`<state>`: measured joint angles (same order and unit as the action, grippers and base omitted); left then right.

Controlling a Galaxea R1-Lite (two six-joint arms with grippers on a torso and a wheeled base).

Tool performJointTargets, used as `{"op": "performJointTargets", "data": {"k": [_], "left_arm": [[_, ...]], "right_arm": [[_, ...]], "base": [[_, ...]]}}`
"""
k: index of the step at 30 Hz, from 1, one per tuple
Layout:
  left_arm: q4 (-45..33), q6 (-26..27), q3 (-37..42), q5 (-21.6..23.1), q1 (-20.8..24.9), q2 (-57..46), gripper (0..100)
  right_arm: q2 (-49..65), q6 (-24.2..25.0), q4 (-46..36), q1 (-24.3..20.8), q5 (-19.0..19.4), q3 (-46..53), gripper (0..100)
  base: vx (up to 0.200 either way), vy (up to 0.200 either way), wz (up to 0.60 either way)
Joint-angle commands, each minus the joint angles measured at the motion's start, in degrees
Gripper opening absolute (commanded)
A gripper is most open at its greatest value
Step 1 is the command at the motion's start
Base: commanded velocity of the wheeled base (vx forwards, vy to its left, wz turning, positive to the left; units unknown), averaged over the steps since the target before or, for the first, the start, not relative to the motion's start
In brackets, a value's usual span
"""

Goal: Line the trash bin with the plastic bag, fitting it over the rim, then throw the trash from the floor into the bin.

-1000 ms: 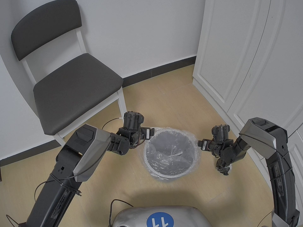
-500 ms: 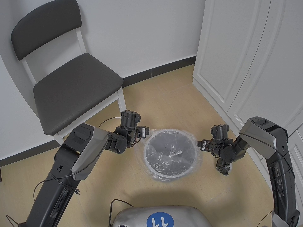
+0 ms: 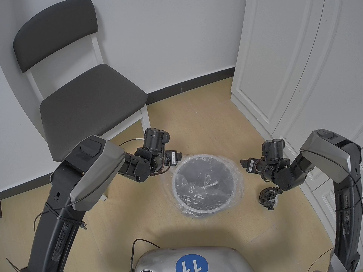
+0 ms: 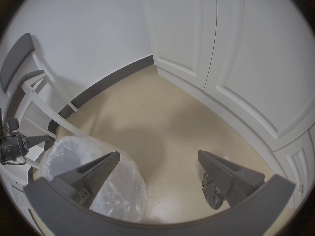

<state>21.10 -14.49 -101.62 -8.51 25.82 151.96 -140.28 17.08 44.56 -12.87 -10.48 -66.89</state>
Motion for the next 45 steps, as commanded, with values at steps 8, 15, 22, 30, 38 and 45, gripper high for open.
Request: {"op": "performJointTargets", "data": {"k": [8, 15, 22, 30, 38, 45], "left_arm": [[0.2, 0.3, 7.0, -0.4, -2.2, -3.5, 100], [0.4, 0.3, 8.0, -0.4, -3.3, -3.4, 100], [0.6, 0.3, 8.1, -0.5, -3.4, -3.1, 100], [0.7, 0.4, 7.5, -0.5, -3.4, -2.4, 100], [0.7, 0.5, 7.4, -0.4, -3.1, -1.8, 100], [0.8, 1.0, 7.5, -0.5, -2.6, -1.1, 100]], "right_arm": [[9.8, -9.9, 0.4, -0.5, 5.1, 13.5, 100], [9.6, -13.3, 0.3, 0.1, 8.4, 16.4, 100], [0.5, -12.9, 0.3, 1.3, 8.4, 11.3, 100], [-3.8, -4.8, -1.2, 2.2, 14.0, 3.3, 100], [-7.6, 4.7, -8.6, 2.2, 13.6, -8.0, 100], [-10.6, 5.9, -9.8, 2.2, 11.5, -13.0, 100]], "base": [[0.000, 0.000, 0.00], [0.000, 0.000, 0.00], [0.000, 0.000, 0.00], [0.000, 0.000, 0.00], [0.000, 0.000, 0.00], [0.000, 0.000, 0.00]]}}
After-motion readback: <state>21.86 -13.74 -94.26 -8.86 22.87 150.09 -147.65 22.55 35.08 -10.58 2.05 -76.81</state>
